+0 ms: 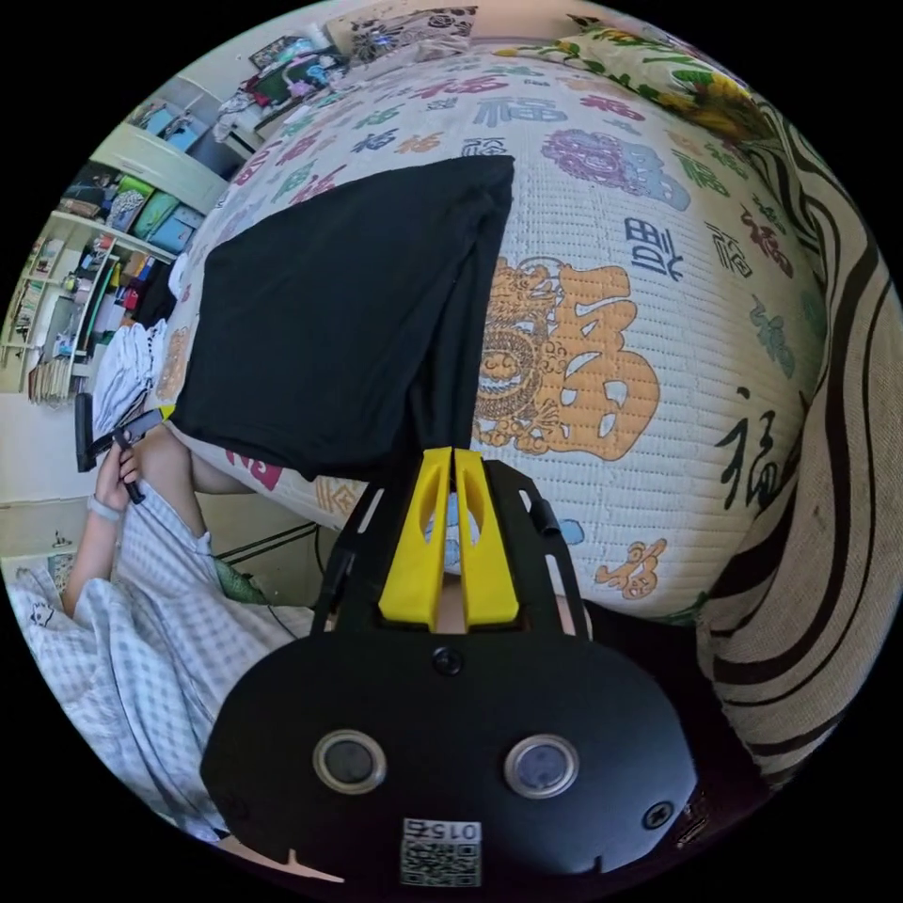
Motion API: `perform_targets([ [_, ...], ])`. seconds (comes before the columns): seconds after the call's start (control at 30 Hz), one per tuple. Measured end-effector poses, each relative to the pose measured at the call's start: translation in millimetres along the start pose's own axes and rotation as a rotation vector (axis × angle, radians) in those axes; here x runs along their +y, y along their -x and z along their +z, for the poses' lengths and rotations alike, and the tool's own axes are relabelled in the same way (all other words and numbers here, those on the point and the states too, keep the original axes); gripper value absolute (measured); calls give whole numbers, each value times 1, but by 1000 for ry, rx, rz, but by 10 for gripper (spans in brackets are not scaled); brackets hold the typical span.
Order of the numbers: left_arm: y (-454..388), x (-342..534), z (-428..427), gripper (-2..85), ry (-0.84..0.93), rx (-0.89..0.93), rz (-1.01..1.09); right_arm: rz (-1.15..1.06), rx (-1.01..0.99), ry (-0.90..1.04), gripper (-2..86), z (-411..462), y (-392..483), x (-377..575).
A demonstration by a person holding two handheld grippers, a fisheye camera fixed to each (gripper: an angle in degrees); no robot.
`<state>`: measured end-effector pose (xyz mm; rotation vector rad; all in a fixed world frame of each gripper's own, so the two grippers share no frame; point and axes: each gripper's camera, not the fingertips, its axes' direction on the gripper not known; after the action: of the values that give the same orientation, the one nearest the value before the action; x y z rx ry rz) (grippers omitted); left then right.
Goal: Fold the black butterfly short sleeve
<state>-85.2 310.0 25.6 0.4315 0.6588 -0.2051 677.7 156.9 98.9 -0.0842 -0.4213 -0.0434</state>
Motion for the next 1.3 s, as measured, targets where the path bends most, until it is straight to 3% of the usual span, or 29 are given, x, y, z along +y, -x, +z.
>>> perform_targets([
  [0.33,-23,0,35,7,127,-46,-54,82,-51,-6,12,6,-43,30],
  [0.5,-51,5,20,32,22,-92,-21,130,-110,-44,51,1,-65,44],
  [0.73,-141,-27,30,57,-77,-71,202,129,-178,-84,66,7,-77,48],
  [0.87,-236,-73,78,59,-46,76,403,110,-186,-54,62,17,-77,41],
  [1.03,-359,-119,163,56,27,83,628,97,-165,-48,52,23,-73,39],
  [1.3,-444,-165,283,10,201,-18,663,87,-161,-16,-2,38,-64,29],
])
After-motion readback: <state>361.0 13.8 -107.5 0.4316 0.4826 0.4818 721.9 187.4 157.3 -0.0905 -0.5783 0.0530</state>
